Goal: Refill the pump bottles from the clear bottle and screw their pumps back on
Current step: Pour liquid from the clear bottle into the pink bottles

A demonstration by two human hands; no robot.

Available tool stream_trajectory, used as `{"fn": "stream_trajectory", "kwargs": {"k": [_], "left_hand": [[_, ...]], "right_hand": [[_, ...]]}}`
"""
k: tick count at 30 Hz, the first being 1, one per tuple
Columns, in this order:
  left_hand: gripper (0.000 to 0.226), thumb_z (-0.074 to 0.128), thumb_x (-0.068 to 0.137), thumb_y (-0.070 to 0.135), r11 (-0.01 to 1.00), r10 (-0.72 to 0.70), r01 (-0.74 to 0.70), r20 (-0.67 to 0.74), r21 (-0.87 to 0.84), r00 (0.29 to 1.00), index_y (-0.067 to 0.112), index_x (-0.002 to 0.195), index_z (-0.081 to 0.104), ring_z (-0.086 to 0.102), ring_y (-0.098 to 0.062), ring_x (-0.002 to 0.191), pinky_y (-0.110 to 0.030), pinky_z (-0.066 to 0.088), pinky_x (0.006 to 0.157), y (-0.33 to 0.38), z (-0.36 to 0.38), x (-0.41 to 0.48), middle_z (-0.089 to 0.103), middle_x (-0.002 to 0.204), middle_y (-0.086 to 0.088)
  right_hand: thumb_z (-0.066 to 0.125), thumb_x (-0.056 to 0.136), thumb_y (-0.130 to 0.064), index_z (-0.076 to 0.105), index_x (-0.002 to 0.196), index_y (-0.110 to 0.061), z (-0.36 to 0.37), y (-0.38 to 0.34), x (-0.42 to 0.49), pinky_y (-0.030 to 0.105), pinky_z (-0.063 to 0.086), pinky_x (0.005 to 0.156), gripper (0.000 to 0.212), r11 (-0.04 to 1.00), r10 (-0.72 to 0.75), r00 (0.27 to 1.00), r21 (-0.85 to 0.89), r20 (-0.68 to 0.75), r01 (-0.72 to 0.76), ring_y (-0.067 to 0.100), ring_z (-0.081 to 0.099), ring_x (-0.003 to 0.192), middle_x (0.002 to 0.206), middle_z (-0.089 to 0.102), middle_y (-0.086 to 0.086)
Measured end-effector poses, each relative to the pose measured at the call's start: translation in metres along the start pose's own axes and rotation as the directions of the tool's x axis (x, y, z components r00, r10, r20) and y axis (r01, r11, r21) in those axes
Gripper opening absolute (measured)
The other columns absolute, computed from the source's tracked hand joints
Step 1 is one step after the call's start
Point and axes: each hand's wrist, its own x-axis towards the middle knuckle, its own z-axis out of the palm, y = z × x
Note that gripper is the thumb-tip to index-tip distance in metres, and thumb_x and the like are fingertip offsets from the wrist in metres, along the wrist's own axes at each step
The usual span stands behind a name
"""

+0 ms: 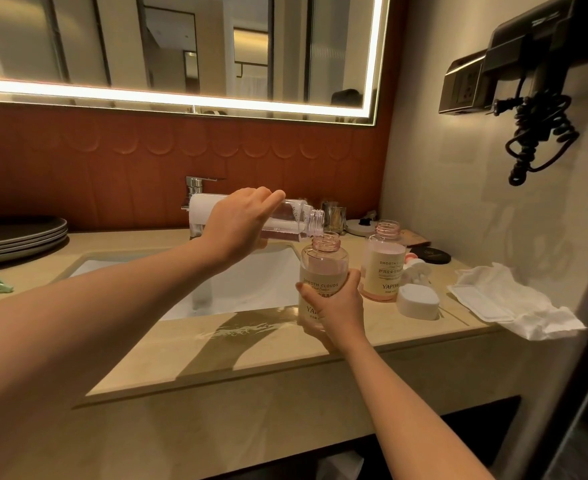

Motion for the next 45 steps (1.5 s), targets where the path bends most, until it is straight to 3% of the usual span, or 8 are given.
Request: {"fn": "stream_trajectory", "kwargs": {"k": [12, 25, 32, 45], "left_hand": [[0.061, 0.076, 0.073, 0.019, 1.000, 0.015, -0.015, -0.009, 0.014, 1.000, 0.012, 0.126, 0.046, 0.055, -0.025, 0.095, -0.034, 0.049, 0.072, -0.0008, -0.0018, 0.0014, 0.059, 0.114, -0.010], [0.062, 0.076, 0.073, 0.019, 1.000, 0.017, -0.017, -0.001, 0.020, 1.000, 0.012, 0.127, 0.046, 0.055, -0.025, 0.096, -0.035, 0.050, 0.074, -0.0003, -0.0023, 0.0012, 0.059, 0.115, -0.010], [0.063, 0.075, 0.075, 0.020, 1.000, 0.010, -0.010, 0.004, 0.022, 1.000, 0.013, 0.130, 0.044, 0.055, -0.023, 0.097, -0.031, 0.047, 0.074, 0.0001, -0.0014, 0.0007, 0.058, 0.117, -0.009], [0.061, 0.074, 0.074, 0.017, 0.999, 0.016, -0.016, 0.004, 0.036, 1.000, 0.012, 0.128, 0.045, 0.053, -0.024, 0.093, -0.032, 0.046, 0.070, -0.0002, -0.0023, 0.0003, 0.058, 0.112, -0.009]], "right_hand": [[0.078, 0.065, -0.042, 0.032, 0.106, -0.024, 0.0001, -0.0015, -0.0007, 0.045, 0.052, 0.080, 0.064, 1.000, 0.019, 1.000, -0.006, -0.012, -0.019, 0.016, 0.055, 0.089, 0.092, 0.050, -0.016], [0.078, 0.066, -0.042, 0.032, 0.109, -0.024, 0.0005, 0.0001, -0.0005, 0.042, 0.053, 0.080, 0.066, 1.000, 0.017, 1.000, -0.003, 0.000, -0.017, 0.017, 0.056, 0.093, 0.103, 0.054, -0.006], [0.078, 0.067, -0.041, 0.031, 0.109, -0.026, 0.0002, 0.0006, -0.0007, 0.032, 0.050, 0.074, 0.065, 1.000, 0.007, 1.000, 0.008, 0.003, -0.007, 0.015, 0.055, 0.093, 0.101, 0.052, -0.008], [0.078, 0.066, -0.042, 0.031, 0.107, -0.025, 0.0002, 0.0005, 0.0000, 0.037, 0.051, 0.075, 0.065, 1.000, 0.001, 1.000, -0.002, -0.012, -0.001, 0.014, 0.055, 0.090, 0.094, 0.050, -0.014]]}}
